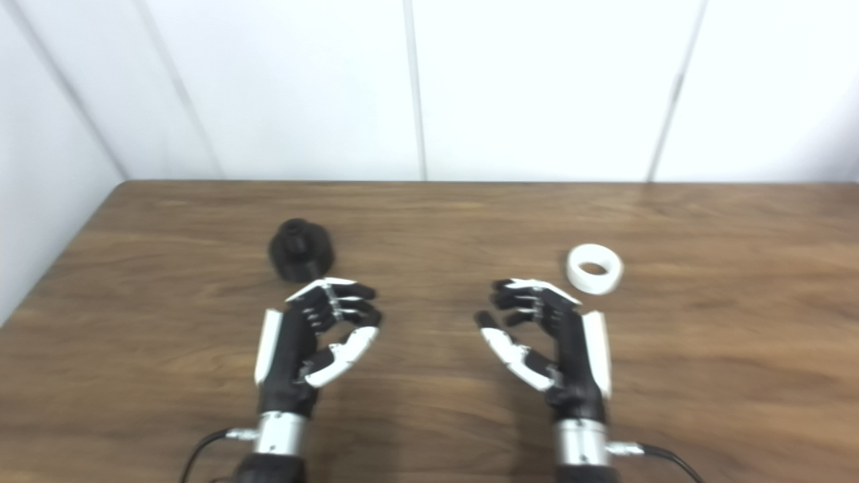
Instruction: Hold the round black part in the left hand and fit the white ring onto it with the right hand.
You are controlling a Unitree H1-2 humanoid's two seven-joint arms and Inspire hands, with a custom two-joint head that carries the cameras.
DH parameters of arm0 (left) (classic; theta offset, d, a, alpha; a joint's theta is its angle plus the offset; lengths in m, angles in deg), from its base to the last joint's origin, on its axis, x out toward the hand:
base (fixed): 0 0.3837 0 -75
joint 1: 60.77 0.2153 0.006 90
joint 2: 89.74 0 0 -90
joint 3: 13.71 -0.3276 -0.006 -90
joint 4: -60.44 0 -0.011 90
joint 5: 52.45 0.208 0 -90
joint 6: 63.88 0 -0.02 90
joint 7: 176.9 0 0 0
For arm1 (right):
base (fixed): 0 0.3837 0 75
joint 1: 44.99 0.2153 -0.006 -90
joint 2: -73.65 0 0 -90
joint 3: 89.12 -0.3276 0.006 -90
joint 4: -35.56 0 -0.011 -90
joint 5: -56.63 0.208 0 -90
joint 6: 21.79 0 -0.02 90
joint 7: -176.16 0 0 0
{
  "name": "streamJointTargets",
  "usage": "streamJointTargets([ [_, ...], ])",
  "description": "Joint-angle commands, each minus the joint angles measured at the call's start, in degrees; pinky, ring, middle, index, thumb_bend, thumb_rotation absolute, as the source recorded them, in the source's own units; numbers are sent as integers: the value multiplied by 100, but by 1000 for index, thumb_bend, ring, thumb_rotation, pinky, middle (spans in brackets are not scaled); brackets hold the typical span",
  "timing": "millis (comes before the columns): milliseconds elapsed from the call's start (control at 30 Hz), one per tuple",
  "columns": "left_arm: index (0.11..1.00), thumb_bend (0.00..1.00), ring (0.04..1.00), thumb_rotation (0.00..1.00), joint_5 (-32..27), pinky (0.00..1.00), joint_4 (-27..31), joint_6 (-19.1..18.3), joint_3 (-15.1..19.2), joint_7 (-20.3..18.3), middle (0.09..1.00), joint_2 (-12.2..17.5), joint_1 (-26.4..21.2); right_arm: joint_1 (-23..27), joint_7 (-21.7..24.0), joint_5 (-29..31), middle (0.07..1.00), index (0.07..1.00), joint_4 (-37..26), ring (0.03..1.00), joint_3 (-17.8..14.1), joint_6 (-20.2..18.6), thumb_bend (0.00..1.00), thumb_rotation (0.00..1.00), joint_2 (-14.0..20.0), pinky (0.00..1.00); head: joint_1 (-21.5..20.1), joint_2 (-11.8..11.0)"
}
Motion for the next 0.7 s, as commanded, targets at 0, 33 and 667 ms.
streamJointTargets([
  [0, 496, 492, 545, 73, 67, 442, 9, 307, -92, 92, 600, -128, -110, -116, 57, 144, 663, 498, -21, 603, -68, 397, 498, 157, 214, 513, 29, -15],
  [33, 496, 492, 545, 72, 77, 442, -22, 330, -108, 107, 601, -143, -111, -118, 77, 171, 665, 498, 12, 606, -102, 460, 498, 158, 244, 520, 62, -22],
  [667, 498, 492, 599, 76, 1057, 504, 152, 153, 14, 378, 651, 145, -253, -115, 208, 170, 666, 499, 212, 600, -313, 798, 500, 164, 266, 513, 111, -36],
])
